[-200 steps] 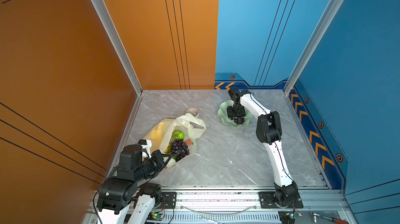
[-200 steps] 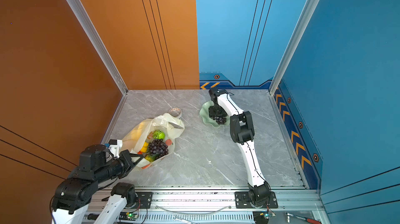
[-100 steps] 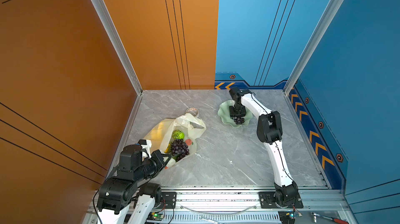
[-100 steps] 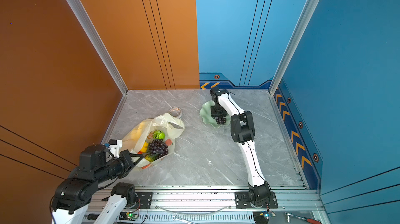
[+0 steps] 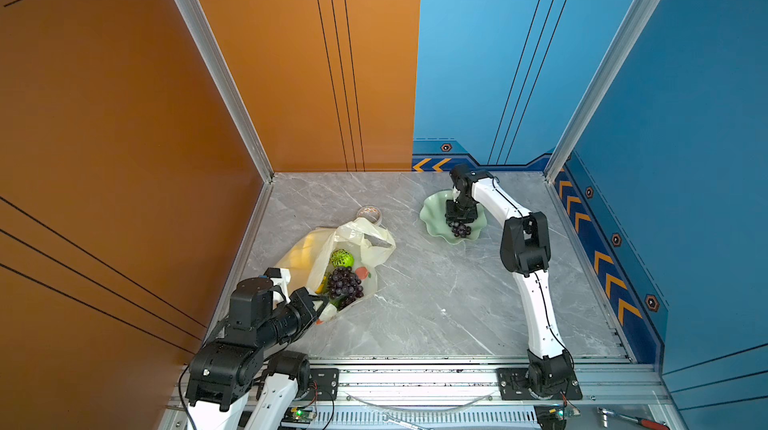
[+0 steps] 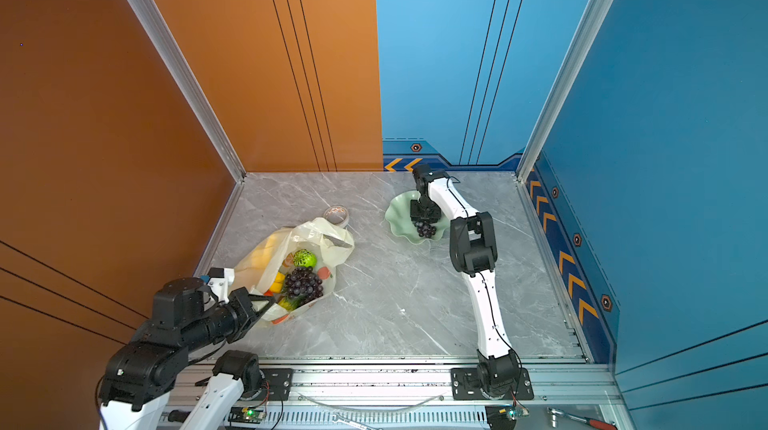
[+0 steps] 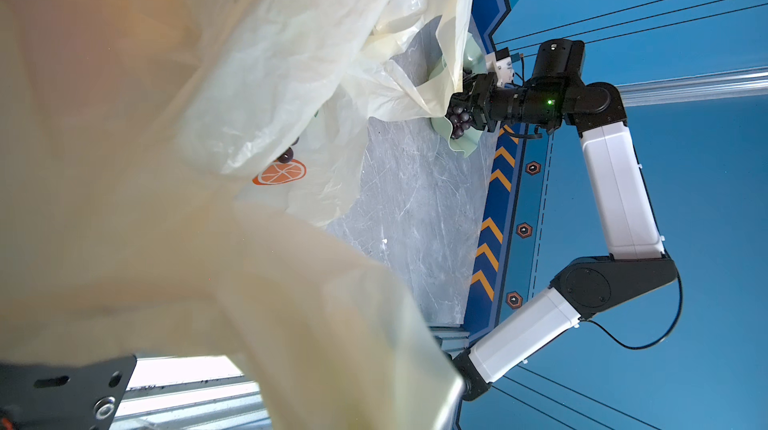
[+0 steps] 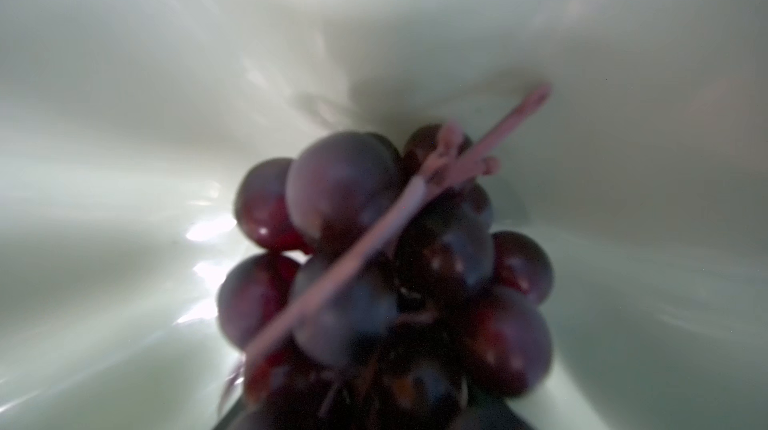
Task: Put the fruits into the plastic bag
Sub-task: 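Close the right gripper on the grape bunch stem in the green plate, then lift the grape bunch with the right gripper up off the plate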
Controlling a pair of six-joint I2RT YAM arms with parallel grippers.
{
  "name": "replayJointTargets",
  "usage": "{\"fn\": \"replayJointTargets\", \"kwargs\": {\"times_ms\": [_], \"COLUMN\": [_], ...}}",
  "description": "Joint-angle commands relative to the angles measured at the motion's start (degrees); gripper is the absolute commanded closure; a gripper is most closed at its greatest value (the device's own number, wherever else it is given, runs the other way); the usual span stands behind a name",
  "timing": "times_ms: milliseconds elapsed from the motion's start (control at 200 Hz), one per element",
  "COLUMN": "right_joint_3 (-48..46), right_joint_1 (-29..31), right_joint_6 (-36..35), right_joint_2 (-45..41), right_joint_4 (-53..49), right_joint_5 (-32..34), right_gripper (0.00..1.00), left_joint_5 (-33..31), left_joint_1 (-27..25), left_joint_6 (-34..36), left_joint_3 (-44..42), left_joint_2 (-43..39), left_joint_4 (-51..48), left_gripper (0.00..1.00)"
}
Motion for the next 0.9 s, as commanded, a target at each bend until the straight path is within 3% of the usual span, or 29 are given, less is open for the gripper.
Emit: {"fn": "replayJointTargets", "kwargs": {"times_ms": [0,290,380,591,646,891], "right_joint_3": [-0.8,-1.3,-1.3,-1.4,-1.4,-1.5], "right_joint_1": [-0.2,-0.6,-0.8,-0.8,-0.8,-0.8], "right_joint_6": [1.5,1.4,1.5,1.6,1.5,1.1], "right_joint_2": [-3.2,-4.5,-4.5,-4.8,-4.8,-6.0], "right_joint_4": [1.4,2.1,2.3,2.3,2.3,2.4], "right_joint_5": [-1.9,-2.6,-3.2,-3.1,-3.0,-2.7], "right_gripper": [0.52,0.53,0.59,0.6,0.65,0.65], "left_joint_5": [-1.1,-1.2,-1.2,-1.2,-1.3,-1.3], "left_joint_1": [-0.1,-0.2,-0.2,-0.2,-0.2,-0.2], "left_joint_6": [1.2,1.4,1.4,1.1,1.0,1.0], "left_joint_3": [1.2,1.2,1.2,1.2,1.1,0.9], "left_joint_2": [-0.3,0.0,-0.1,-0.7,-0.9,-1.0], "left_joint_4": [-0.9,-0.8,-0.8,-0.8,-0.8,-0.9], "left_gripper": [1.0,1.0,1.0,1.0,1.0,1.0]}}
